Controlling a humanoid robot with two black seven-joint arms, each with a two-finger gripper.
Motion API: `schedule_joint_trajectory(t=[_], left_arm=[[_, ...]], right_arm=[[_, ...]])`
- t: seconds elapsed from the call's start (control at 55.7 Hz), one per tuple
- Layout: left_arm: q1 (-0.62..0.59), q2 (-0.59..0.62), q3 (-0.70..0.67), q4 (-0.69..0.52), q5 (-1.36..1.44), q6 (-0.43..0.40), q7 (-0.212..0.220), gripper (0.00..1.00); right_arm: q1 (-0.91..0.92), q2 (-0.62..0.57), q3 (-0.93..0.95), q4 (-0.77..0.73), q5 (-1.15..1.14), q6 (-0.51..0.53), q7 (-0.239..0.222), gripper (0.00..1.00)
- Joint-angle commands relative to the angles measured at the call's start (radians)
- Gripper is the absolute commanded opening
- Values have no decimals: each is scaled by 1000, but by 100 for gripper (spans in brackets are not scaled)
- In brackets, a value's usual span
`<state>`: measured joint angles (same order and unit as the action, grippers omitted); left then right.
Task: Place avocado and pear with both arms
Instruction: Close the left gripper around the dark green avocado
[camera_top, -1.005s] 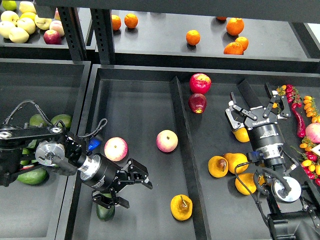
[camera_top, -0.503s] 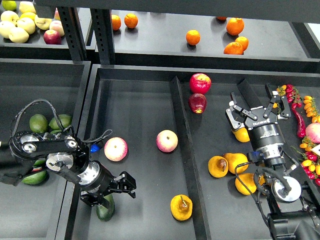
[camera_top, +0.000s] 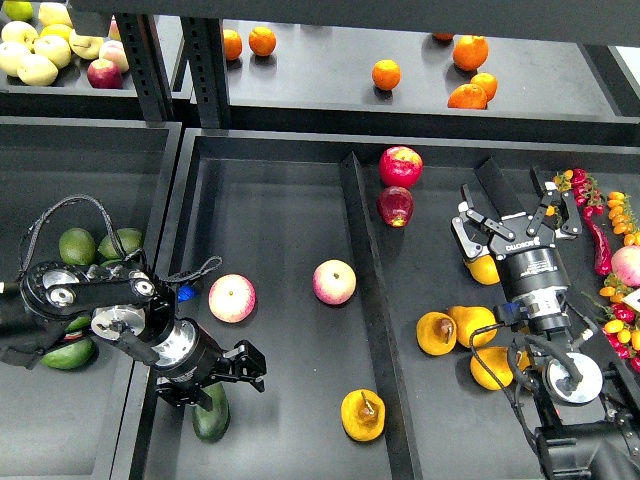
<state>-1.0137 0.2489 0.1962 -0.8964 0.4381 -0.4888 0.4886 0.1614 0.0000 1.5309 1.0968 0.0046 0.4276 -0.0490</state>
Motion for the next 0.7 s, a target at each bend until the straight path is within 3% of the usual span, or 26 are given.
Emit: schedule_joint_trajectory(t=[0.0, 0.682], left_arm=[[6, 0, 0, 14, 16, 0, 0, 92], [26, -39, 0, 80, 34, 0, 0, 92]], right_arm=[[0, 0, 0, 0, 0, 0, 0, 100], [-2, 0, -2, 2, 0, 0, 0, 100]])
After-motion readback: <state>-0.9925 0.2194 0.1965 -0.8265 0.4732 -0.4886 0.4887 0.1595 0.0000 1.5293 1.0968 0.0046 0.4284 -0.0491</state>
